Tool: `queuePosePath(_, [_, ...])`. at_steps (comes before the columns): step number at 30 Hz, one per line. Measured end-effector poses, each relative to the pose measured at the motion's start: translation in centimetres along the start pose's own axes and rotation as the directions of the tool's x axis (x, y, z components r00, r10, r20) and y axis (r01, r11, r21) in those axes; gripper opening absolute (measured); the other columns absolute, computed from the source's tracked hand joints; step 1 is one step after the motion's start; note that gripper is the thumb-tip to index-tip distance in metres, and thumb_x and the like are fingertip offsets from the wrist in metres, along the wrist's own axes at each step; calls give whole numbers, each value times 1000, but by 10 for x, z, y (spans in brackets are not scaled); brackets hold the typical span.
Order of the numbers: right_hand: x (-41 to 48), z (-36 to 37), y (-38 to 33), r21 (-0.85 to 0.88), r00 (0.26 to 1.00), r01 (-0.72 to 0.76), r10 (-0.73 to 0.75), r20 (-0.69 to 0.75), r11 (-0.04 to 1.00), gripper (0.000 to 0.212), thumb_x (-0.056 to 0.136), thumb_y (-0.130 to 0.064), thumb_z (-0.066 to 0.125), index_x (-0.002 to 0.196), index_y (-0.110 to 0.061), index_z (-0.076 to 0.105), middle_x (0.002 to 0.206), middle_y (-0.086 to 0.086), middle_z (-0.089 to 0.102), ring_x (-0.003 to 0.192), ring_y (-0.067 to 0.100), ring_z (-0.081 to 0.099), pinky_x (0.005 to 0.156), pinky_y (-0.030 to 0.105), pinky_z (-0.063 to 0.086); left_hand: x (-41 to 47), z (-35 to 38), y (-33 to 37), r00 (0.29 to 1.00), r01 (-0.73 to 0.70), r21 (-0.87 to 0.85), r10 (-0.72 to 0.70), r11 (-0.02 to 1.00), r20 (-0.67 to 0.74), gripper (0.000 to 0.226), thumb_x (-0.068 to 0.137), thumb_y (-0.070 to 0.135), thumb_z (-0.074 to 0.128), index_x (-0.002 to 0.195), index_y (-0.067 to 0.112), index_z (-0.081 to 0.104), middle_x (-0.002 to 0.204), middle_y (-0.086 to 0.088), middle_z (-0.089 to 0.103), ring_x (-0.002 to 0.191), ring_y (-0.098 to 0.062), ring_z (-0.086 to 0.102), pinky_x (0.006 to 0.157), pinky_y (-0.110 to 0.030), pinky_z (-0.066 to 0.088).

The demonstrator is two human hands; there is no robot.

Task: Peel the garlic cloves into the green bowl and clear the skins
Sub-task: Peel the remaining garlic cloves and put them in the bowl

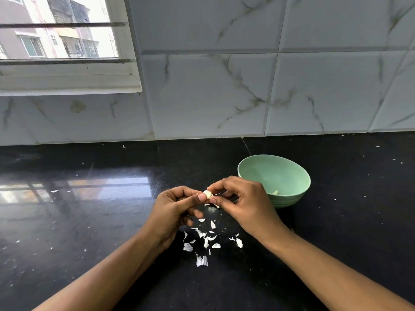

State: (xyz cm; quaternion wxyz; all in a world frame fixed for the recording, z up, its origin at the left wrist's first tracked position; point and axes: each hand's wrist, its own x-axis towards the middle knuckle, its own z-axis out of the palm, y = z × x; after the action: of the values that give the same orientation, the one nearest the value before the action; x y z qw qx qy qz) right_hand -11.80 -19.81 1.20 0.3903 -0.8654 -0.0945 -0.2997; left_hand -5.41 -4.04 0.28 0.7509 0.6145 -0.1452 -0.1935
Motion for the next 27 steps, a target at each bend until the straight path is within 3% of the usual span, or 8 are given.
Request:
queuePosePath(5, [1, -1, -1, -9, 999, 17, -17, -38, 1000, 11, 74, -17, 79, 82, -18, 72, 76, -9, 68, 69, 1, 61, 63, 11, 47, 0, 1, 0, 1000, -6, -25, 7, 1000, 21, 15, 60, 15, 74, 69, 6, 66, 76, -19, 69, 41, -10, 57, 33, -16, 38])
queuePosePath(9, [0, -1, 0, 13, 998, 4, -3, -61, 1000, 11, 73, -20, 80, 79, -20, 71, 73, -9, 67, 67, 6, 63, 61, 23, 52, -1, 0, -1, 999, -1, -30, 2, 1000, 32, 11, 60, 16, 75, 66, 9, 69, 72, -18, 67, 40, -11, 55, 33, -16, 37])
queuePosePath(12, [0, -1, 0, 23, 998, 5, -4, -59, 1000, 11, 72, -20, 81, 77, -19, 70, 72, -9, 67, 66, 6, 63, 60, 22, 51, -1, 1, 0, 999, -14, -55, 15, 998, 31, 10, 62, 10, 72, 68, 5, 65, 69, -13, 69, 40, -10, 57, 33, -15, 38])
queuePosePath(15, [2, -3, 0, 1, 1000, 15, -15, -8, 1000, 14, 73, -18, 79, 77, -19, 66, 75, -9, 65, 69, 6, 62, 61, 17, 48, -2, 1, 0, 999, -23, -40, 24, 999, 30, 12, 62, 10, 72, 70, 4, 65, 71, -15, 70, 41, -10, 57, 33, -15, 39])
queuePosePath(21, [7, -9, 4, -23, 983, 30, -25, 180, 999, 16, 79, -16, 74, 85, -18, 59, 84, -9, 59, 74, 10, 59, 62, 23, 49, -3, 2, -1, 999, -39, 17, 38, 999, 30, 10, 60, 12, 75, 65, 7, 67, 70, -17, 69, 42, -11, 57, 35, -16, 39])
queuePosePath(27, [6, -10, 4, -50, 979, 76, -65, 194, 996, 16, 80, -14, 73, 80, -18, 58, 80, -9, 57, 73, 11, 58, 62, 26, 50, -3, 1, -1, 998, -62, 37, 61, 997, 26, 8, 62, 10, 75, 65, 6, 68, 68, -18, 67, 42, -13, 58, 36, -17, 41])
